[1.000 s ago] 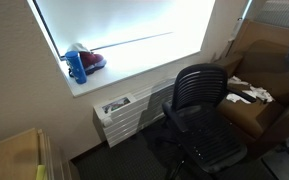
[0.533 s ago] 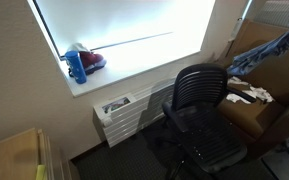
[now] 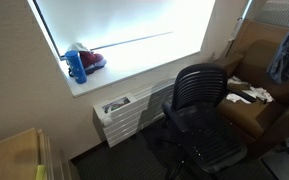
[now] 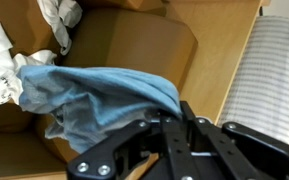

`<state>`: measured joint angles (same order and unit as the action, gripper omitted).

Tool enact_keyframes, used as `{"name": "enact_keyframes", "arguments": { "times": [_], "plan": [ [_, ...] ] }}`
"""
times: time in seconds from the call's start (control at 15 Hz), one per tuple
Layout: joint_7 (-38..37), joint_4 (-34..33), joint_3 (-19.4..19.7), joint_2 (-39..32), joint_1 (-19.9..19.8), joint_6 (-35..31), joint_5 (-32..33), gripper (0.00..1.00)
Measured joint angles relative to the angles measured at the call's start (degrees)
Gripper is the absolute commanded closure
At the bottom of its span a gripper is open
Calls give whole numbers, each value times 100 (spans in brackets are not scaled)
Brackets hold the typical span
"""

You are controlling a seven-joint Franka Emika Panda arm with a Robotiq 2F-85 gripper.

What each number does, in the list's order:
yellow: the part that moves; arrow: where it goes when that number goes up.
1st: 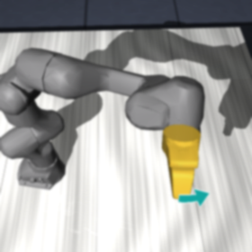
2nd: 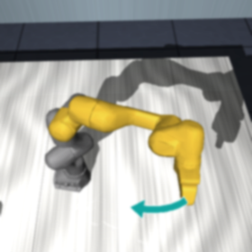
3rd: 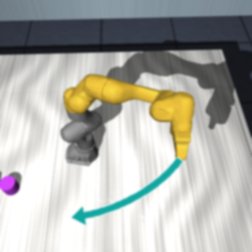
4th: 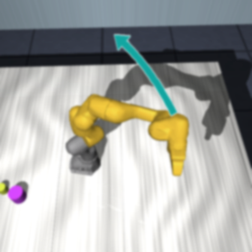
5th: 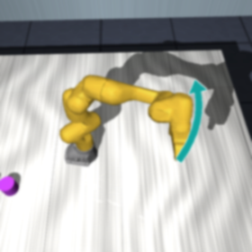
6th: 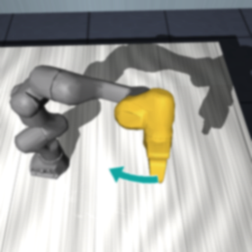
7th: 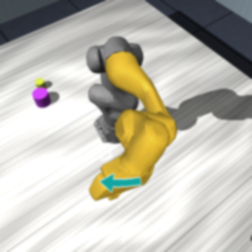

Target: Remove the grey shirt from the backrest of the black chair then place it on the right side of the sofa

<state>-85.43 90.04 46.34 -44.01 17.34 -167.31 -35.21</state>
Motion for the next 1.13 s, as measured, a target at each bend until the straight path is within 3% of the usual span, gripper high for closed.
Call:
{"name": "enact_keyframes", "arguments": {
  "times": [0.13, 0.2, 0.4, 0.73, 0.8, 0.87, 0.93, 1.13],
  "plan": [
    [-321, 0, -358, 135, -228, 20, 371, 41],
    [-479, -1, -524, 204, -351, 38, 550, 59],
    [-552, -1, -527, 229, -387, 112, 532, 41],
    [-558, -1, -525, 229, -380, 117, 530, 41],
    [-558, -1, -525, 229, -380, 118, 530, 16],
    [-559, -1, -525, 229, -379, 118, 530, 14],
    [-559, 6, -524, 224, -378, 111, 535, 33],
    [-558, 64, -494, 151, -353, 60, 543, 14]
  ]
}}
